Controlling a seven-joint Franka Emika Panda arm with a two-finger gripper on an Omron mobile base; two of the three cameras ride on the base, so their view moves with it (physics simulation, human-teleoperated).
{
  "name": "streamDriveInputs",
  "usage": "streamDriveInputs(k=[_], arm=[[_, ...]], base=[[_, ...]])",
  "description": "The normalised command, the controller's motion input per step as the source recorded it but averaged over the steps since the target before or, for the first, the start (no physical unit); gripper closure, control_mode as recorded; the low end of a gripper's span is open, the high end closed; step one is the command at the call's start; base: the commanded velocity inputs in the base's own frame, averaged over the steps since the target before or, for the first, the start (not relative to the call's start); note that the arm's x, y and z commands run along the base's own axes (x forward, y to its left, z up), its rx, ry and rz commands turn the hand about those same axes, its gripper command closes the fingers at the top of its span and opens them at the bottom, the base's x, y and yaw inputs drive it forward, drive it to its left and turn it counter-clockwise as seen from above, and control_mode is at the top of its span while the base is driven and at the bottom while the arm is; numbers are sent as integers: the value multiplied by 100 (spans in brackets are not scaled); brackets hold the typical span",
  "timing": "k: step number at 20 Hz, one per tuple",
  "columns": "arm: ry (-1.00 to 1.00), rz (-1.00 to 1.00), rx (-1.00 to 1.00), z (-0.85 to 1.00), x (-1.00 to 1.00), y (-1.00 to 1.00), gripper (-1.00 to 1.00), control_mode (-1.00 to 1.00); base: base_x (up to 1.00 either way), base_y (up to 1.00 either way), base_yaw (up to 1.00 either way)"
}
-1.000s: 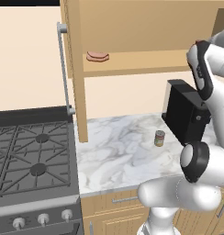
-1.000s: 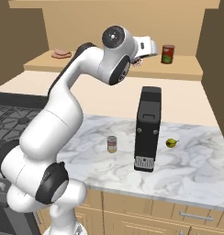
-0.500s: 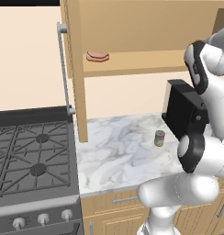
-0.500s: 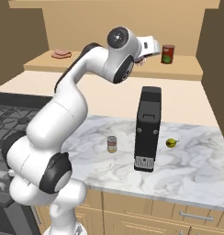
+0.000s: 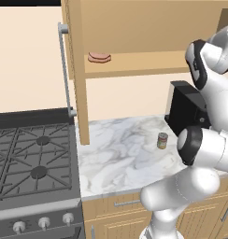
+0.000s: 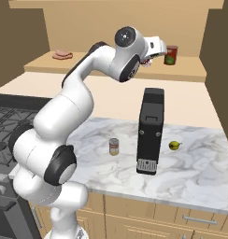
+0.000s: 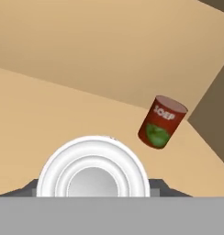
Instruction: Pick the cans from the counter and place them in their designated side in the cabinet.
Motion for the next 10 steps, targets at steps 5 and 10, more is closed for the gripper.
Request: streamDriveInputs(k=[5,10], arm=[[5,0,0,-6,21,-10,100,-100],[4,0,0,-10,21,-11,100,-100]], base=[[0,0,0],[0,0,0]])
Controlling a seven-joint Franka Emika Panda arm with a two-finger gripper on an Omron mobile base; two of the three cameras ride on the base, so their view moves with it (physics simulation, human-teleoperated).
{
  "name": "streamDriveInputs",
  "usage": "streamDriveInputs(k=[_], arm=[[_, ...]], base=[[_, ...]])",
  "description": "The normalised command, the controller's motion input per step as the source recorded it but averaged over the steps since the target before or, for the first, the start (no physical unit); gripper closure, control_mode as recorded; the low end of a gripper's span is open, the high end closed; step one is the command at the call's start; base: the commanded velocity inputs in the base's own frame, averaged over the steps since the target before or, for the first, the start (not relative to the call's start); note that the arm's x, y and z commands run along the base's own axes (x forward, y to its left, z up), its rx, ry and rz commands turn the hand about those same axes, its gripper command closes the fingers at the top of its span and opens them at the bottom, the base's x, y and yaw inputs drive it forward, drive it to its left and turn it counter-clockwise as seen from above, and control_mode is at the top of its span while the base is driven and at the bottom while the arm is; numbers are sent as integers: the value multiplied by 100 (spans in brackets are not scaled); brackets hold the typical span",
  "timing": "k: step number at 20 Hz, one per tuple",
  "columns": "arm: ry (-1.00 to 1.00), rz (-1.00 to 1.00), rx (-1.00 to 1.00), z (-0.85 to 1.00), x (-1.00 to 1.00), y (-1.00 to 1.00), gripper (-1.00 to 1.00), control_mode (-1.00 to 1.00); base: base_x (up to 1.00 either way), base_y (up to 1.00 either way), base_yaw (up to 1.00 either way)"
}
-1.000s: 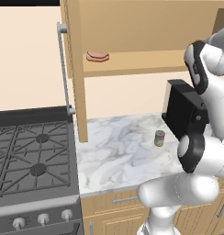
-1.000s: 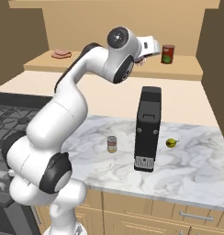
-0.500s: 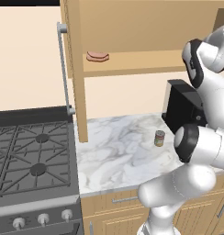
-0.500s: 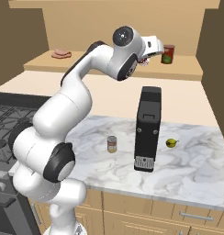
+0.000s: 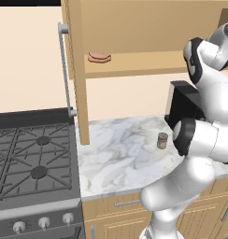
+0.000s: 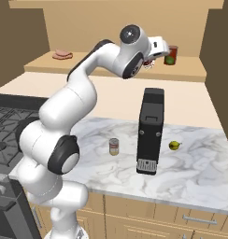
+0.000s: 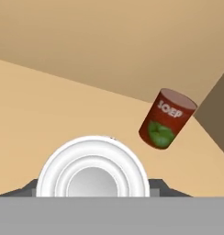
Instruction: Pick the cans from the counter and place them in their designated side in the cabinet.
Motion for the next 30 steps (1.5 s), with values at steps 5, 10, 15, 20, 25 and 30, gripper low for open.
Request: streamDriveInputs(k=[5,10,15,20,25,30], arm=[[1,0,0,-13,24,-8,100,-100],[1,0,0,-9,24,-11,100,-100],[0,0,0,-6,22,-13,100,-100],[0,0,0,-15,17,-11,100,-100],[1,0,0,-21,17,-6,100,-100],[1,0,0,-27,19,0,-100,-100]], base=[[0,0,0],[0,0,0],[0,0,0],[0,0,0],[0,0,0],[0,0,0]])
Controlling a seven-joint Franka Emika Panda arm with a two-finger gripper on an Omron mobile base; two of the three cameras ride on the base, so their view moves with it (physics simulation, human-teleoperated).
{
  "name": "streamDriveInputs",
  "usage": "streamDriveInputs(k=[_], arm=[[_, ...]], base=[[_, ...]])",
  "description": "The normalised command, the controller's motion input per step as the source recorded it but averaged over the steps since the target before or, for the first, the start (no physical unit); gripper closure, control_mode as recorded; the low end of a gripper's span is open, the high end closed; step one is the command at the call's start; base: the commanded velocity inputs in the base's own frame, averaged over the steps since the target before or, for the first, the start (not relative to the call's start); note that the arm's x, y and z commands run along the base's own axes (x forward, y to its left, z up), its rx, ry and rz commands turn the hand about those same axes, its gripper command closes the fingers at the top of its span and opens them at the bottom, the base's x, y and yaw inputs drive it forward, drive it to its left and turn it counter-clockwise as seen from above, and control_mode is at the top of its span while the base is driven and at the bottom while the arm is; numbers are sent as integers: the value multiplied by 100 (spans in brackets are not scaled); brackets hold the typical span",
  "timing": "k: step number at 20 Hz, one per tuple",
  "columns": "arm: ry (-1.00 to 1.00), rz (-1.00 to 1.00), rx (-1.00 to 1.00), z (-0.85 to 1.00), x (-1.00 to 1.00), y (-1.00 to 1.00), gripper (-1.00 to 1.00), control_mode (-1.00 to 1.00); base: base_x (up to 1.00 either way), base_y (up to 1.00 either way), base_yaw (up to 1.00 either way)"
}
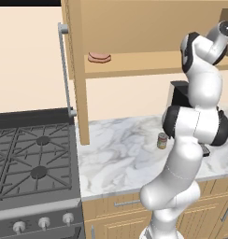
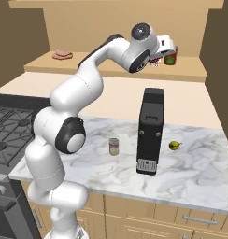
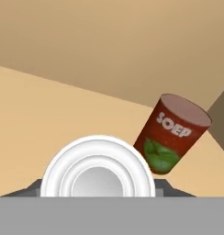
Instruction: Pick the cans from the counter and place them in their designated side in the cabinet.
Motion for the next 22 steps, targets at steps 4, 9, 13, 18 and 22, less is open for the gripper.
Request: streamDriveInputs(k=[4,9,13,18,22], arm=[[-1,0,0,-12,20,-2,-100,-100],[-10,3,0,-1,17,0,-100,-100],[-19,6,0,7,13,0,-100,-100],[-16,7,0,3,24,-1,-100,-100],[-15,7,0,3,24,-10,-100,-100]], base=[[0,0,0],[0,0,0],[0,0,0],[0,0,0],[0,0,0]])
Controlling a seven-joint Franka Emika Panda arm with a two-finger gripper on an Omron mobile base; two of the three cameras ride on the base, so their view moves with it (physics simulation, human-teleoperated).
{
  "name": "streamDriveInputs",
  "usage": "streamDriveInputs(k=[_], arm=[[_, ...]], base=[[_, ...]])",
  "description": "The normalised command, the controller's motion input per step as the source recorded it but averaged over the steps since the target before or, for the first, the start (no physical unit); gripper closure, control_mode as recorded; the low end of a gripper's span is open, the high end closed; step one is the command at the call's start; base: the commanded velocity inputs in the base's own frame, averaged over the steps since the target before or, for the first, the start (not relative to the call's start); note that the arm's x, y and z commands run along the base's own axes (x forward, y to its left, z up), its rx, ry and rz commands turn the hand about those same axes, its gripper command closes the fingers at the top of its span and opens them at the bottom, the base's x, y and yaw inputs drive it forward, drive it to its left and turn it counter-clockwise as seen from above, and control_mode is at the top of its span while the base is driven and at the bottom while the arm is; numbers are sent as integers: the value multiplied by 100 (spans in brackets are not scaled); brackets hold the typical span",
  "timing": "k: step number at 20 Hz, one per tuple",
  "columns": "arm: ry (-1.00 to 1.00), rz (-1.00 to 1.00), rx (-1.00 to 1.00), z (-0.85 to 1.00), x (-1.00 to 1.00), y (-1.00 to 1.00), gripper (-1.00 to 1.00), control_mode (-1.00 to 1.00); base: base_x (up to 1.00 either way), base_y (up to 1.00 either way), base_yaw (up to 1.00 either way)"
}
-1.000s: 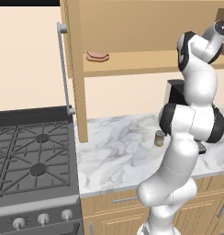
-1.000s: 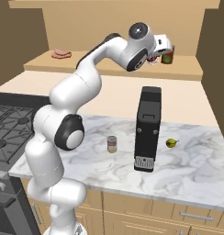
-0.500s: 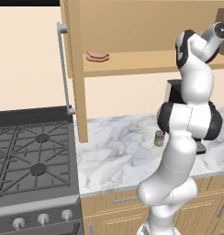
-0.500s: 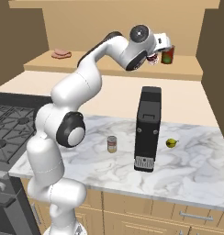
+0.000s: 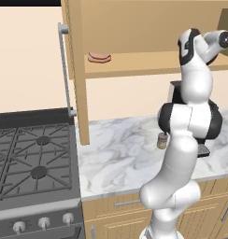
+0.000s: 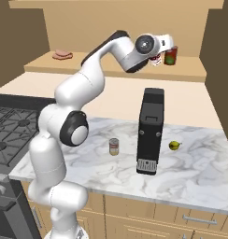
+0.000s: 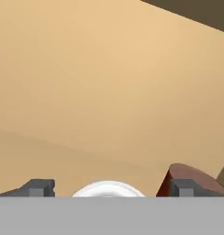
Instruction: Pick the cans from the counter and place them in their designated side in the cabinet.
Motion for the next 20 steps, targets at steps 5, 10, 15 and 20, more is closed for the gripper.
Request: streamDriveInputs(k=[5,10,15,20], arm=[[-15,8,0,4,24,-12,-100,-100],[-15,8,0,23,16,-7,-100,-100],[-8,8,0,42,-1,-1,-100,-100],[-2,9,0,41,-22,4,-100,-100]], base=[[0,0,0],[0,0,0],[0,0,0],[0,0,0]])
